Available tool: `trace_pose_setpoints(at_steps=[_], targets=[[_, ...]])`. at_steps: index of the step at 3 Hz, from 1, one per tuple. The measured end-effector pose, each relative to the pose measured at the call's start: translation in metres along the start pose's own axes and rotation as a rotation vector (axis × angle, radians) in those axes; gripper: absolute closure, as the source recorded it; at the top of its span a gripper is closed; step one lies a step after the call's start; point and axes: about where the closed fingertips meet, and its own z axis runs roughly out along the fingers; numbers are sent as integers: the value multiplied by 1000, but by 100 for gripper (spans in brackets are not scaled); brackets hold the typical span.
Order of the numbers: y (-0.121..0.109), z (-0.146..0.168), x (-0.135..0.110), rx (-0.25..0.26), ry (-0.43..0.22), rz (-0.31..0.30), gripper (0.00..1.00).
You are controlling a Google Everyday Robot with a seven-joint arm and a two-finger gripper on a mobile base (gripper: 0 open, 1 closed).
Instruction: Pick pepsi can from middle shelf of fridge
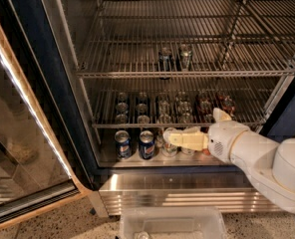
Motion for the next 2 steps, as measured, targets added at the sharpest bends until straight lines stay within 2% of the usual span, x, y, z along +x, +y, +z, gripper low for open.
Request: trace_pose_setpoints(at_steps=[1, 2], targets=[[-5, 29, 0, -9, -93, 35, 0], [-5, 29, 0, -8, -93, 35, 0]])
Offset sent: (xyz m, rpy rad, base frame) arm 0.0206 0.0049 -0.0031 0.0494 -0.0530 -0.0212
